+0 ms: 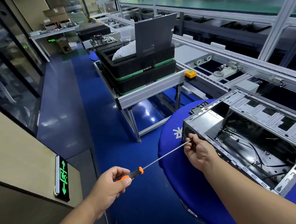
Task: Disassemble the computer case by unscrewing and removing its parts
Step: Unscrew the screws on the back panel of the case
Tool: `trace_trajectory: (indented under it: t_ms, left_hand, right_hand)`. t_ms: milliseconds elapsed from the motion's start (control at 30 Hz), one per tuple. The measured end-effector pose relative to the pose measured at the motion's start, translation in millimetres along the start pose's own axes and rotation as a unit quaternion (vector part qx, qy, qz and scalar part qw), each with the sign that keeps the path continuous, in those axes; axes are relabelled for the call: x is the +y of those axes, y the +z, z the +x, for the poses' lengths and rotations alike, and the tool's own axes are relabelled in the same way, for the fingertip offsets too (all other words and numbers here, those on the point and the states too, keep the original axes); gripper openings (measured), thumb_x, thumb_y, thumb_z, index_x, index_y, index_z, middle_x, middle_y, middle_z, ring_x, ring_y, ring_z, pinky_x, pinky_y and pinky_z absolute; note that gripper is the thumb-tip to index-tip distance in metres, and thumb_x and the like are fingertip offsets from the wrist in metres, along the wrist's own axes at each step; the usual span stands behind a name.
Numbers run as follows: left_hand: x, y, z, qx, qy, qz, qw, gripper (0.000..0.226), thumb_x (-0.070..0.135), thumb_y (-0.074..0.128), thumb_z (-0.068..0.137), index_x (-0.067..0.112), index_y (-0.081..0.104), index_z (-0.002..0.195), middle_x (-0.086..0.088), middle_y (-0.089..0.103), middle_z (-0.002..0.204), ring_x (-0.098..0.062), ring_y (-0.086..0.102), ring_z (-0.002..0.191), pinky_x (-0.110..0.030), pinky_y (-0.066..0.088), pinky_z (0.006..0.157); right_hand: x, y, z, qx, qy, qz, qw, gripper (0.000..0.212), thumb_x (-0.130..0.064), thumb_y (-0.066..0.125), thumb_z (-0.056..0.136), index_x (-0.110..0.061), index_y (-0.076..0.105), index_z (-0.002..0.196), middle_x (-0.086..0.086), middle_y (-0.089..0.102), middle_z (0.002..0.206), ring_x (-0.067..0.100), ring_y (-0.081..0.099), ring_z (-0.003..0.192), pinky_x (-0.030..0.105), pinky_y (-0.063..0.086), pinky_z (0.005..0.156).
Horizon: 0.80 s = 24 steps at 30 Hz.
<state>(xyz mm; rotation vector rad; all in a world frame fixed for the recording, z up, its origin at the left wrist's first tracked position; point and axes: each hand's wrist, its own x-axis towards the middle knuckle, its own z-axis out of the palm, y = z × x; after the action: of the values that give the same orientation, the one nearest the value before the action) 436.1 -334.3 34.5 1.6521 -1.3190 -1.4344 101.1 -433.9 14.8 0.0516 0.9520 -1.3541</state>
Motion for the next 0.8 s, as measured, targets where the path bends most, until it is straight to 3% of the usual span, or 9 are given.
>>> trace_trajectory:
  t_ms: [100, 200, 467, 633, 800]
  left_hand:
    - [-1.3, -1.0, 0.2, 0.018, -0.003, 0.023, 1.0, 0.031, 0.004, 0.078, 0.088, 0.029, 0.075, 0.106, -0.004, 0.074, 0.1, -0.017, 0.066, 0.08, -0.025, 0.052, 0.064]
    - [-1.0, -0.4, -1.4, 0.021, -0.003, 0.028, 0.999, 0.026, 0.002, 0.076, 0.092, 0.02, 0.073, 0.11, -0.008, 0.075, 0.096, -0.021, 0.069, 0.076, -0.031, 0.05, 0.063]
    - [-1.2, -2.3, -2.3, -0.007, -0.005, 0.037, 0.999, 0.014, 0.018, 0.061, 0.107, 0.015, 0.07, 0.117, -0.012, 0.079, 0.098, -0.023, 0.069, 0.07, -0.028, 0.047, 0.055]
    - [-1.6, -3.5, -2.2, -0.035, -0.023, 0.007, 0.999, 0.031, 0.034, 0.043, 0.114, 0.02, 0.07, 0.117, -0.018, 0.077, 0.09, -0.024, 0.062, 0.062, -0.027, 0.04, 0.049]
    - [-1.2, -0.9, -3.5, -0.034, -0.062, -0.024, 0.997, 0.045, 0.051, 0.035, 0.112, 0.037, 0.075, 0.098, -0.024, 0.073, 0.078, -0.022, 0.057, 0.054, -0.026, 0.039, 0.046]
  right_hand:
    - [-0.3, 0.1, -1.3, -0.001, 0.001, 0.002, 1.0, 0.032, -0.026, 0.041, 0.111, -0.01, 0.06, 0.091, 0.004, 0.052, 0.074, 0.009, 0.038, 0.059, 0.016, 0.039, 0.045]
    - [-0.8, -0.3, -2.9, -0.004, 0.003, 0.002, 1.0, 0.032, -0.026, 0.04, 0.111, -0.01, 0.06, 0.091, 0.004, 0.052, 0.075, 0.009, 0.038, 0.059, 0.016, 0.039, 0.045]
    - [-1.4, 1.0, -6.8, -0.002, 0.001, 0.004, 1.0, 0.031, -0.025, 0.04, 0.111, -0.01, 0.058, 0.092, 0.005, 0.05, 0.077, 0.009, 0.036, 0.06, 0.015, 0.039, 0.044]
    - [-1.5, 2.4, -9.7, 0.001, -0.001, 0.004, 1.0, 0.031, -0.025, 0.039, 0.112, -0.009, 0.058, 0.092, 0.005, 0.05, 0.077, 0.009, 0.036, 0.06, 0.015, 0.038, 0.044]
    - [-2.1, 3.2, -11.4, 0.001, 0.0, 0.005, 1.0, 0.032, -0.025, 0.038, 0.112, -0.01, 0.058, 0.092, 0.005, 0.049, 0.076, 0.009, 0.035, 0.061, 0.015, 0.038, 0.044]
